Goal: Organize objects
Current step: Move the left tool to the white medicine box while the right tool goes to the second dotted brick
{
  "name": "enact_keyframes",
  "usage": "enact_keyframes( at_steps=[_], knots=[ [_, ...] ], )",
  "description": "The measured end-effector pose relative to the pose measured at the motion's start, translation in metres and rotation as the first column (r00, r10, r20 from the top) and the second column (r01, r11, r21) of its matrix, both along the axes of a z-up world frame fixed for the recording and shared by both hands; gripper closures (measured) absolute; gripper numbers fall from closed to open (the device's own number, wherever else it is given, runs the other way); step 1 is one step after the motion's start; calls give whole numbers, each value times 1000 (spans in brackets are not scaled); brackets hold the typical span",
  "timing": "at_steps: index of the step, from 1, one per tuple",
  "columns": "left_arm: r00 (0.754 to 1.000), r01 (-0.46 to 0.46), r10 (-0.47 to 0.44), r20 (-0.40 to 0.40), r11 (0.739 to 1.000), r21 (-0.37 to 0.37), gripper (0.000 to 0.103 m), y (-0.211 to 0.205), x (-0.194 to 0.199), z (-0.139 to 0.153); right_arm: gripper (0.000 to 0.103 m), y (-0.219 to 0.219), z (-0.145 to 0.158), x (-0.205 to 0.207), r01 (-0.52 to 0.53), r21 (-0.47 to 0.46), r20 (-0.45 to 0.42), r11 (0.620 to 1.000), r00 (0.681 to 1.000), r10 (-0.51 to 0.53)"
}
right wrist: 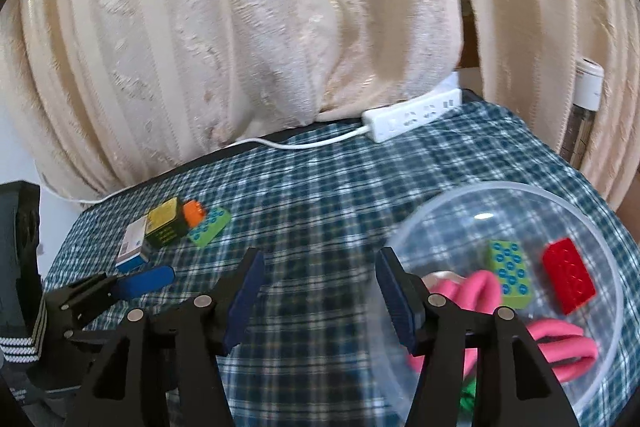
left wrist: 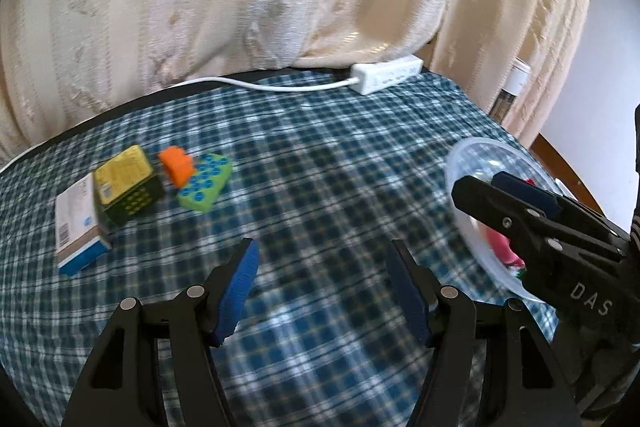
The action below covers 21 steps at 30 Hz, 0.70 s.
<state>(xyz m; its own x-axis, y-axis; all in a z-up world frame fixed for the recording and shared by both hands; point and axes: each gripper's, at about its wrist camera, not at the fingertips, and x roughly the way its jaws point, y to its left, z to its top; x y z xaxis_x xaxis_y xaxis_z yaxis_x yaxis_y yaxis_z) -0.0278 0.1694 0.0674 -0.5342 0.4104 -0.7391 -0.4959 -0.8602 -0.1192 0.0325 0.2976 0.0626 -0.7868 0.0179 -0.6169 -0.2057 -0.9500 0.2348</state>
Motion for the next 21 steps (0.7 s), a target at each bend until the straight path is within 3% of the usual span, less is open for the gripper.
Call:
enact_keyframes(
  at_steps=[11,21],
  knots=[
    [992,-126,126,7,992,8,36,-59,-25,0,40,-41,-17,-46,-126,3,89,992,988,125],
    [966,-258,258,23,966,-3,36,-115,-46,-4,39,-79,-32,-97,-221,0,140,975,966,219]
  ],
)
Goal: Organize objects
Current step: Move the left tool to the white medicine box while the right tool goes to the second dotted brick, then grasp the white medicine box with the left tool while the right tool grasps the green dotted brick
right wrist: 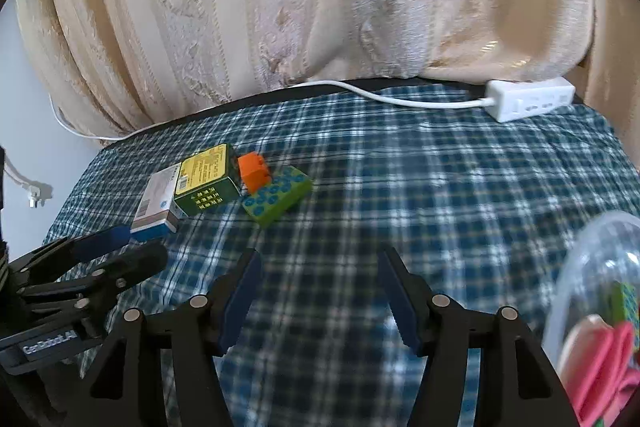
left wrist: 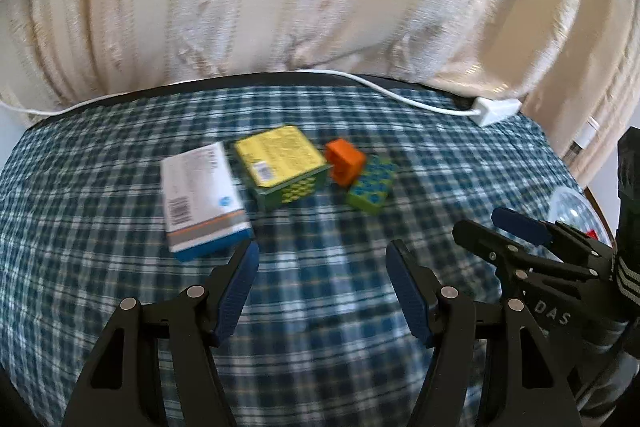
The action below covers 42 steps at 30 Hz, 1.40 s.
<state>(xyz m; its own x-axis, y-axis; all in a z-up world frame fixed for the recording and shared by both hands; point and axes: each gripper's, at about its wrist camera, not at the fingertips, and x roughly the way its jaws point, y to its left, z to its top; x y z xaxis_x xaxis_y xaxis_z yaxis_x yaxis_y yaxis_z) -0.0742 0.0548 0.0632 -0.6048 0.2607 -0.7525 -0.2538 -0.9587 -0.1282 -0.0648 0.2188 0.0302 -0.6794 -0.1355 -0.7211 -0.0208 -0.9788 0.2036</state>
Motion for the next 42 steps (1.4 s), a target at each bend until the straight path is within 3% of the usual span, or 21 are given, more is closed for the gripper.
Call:
enact_keyframes(
  at_steps=[19,36,42],
  knots=[
    [996,-85,84,21,996,38,36,-39,-15,-9,39,-42,-30,-79,-49,30,72,998,996,46],
    [995,-89,87,39,995,44,36,-41,-15,-16,36,-7,-31,-81,35,66,69,997,997,-39],
    [994,-100,99,40,994,45,36,-44,-17,-17,36,-22,-28,-96,11,102,55,995,998,-16]
  ],
)
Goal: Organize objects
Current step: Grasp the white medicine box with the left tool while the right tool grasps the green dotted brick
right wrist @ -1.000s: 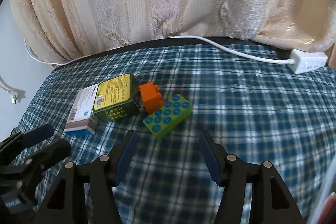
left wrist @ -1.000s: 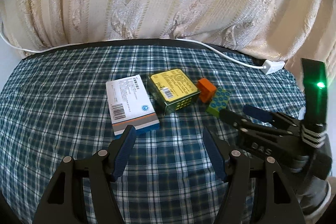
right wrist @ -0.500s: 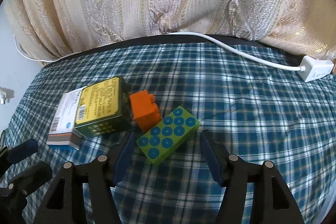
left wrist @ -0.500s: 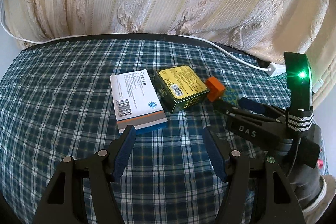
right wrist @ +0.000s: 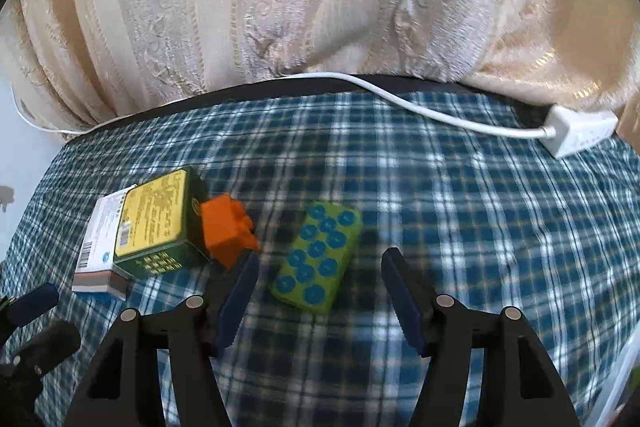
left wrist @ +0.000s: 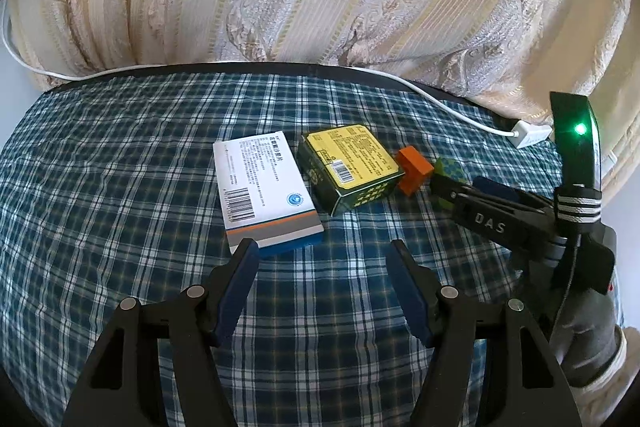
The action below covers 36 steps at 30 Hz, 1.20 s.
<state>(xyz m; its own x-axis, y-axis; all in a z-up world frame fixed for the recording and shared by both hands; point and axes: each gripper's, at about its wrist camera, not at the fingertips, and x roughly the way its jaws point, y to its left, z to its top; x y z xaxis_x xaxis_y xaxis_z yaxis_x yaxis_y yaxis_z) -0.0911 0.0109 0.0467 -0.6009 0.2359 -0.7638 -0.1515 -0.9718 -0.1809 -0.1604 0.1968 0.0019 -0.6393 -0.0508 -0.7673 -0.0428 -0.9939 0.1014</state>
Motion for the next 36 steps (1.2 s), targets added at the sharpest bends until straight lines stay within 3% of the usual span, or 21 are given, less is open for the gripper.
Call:
enact_keyframes(
  at_steps=[2,10,28,36],
  knots=[
    [1000,-9,9,3,1000,-1,36,-2,-1,-1,37,-4,-3,-5,-1,20,7,1000,1000,1],
    [1000,-23,23,15,1000,-3,36,-5,-4,-5,72,0,-6,-3,12,59,8,998,1000,-13],
    [997,-68,68,25,998,-11,36,-15,-17,-14,72,11,3,41,21,3,-7,1000,1000,-21],
    [996,-86,87,12,995,-53,36,-11,-35,-13,72,15,4,55,11,-22,-11,1000,1000,-11]
  ],
)
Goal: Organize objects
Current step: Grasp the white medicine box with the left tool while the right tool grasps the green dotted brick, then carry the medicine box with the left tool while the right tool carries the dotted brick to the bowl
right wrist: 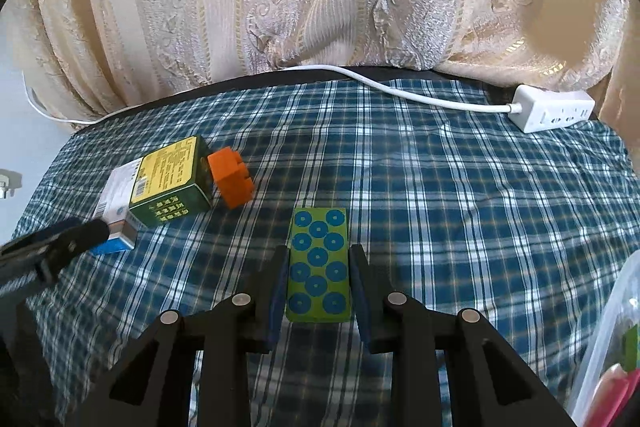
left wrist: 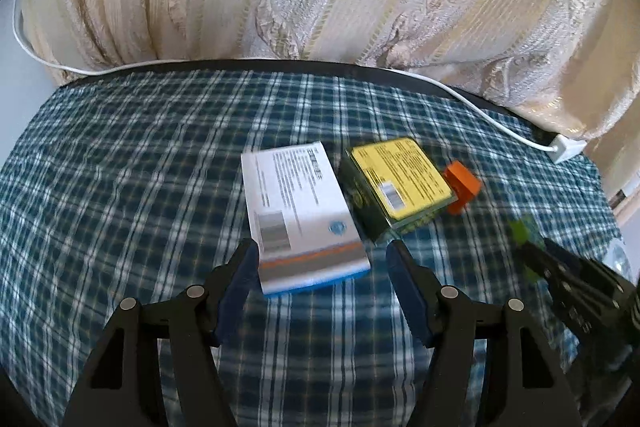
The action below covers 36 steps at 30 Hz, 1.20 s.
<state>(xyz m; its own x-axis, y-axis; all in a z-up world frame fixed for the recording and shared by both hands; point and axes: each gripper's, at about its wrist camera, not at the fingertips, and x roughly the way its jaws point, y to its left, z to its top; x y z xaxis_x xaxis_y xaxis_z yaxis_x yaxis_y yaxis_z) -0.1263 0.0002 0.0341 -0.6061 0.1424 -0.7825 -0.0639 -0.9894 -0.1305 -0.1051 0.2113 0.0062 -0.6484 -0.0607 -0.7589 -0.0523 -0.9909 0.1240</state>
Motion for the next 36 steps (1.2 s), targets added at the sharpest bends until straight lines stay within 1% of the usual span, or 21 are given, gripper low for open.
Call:
enact_keyframes(
  at_steps=[6,8,18,20,22,26,32,36],
  knots=[
    [999,-38,38,24,999,-21,35,-3,-22,-10,72,2,0,6,-5,-18,-4,1000,1000,5],
    [998,-44,45,33,999,-17,35,-4,-26,-14,72,1,-2,6,-6,-21,-2,1000,1000,6],
    [996,-61,62,57,998,-19,34,-4,-36,-24,72,0,-8,6,-1,-17,17,1000,1000,1],
    [996,-59,61,61,998,-29,34,-4,-37,-26,72,-1,-9,5,-2,-15,16,1000,1000,2],
    [998,-45,48,51,998,-49,36,-2,-36,-26,72,-1,-9,5,-2,-13,13,1000,1000,3],
    [998,-39,41,37,998,-44,36,-3,-32,-25,72,0,-9,5,-1,-14,14,1000,1000,1],
    [998,-59,58,-23,998,-37,36,-5,-21,-9,72,6,-2,12,21,-33,-6,999,1000,-21],
    [998,-45,44,-46,999,-22,36,-1,-14,2,72,14,8,23,42,-55,-34,998,998,-44]
  ],
)
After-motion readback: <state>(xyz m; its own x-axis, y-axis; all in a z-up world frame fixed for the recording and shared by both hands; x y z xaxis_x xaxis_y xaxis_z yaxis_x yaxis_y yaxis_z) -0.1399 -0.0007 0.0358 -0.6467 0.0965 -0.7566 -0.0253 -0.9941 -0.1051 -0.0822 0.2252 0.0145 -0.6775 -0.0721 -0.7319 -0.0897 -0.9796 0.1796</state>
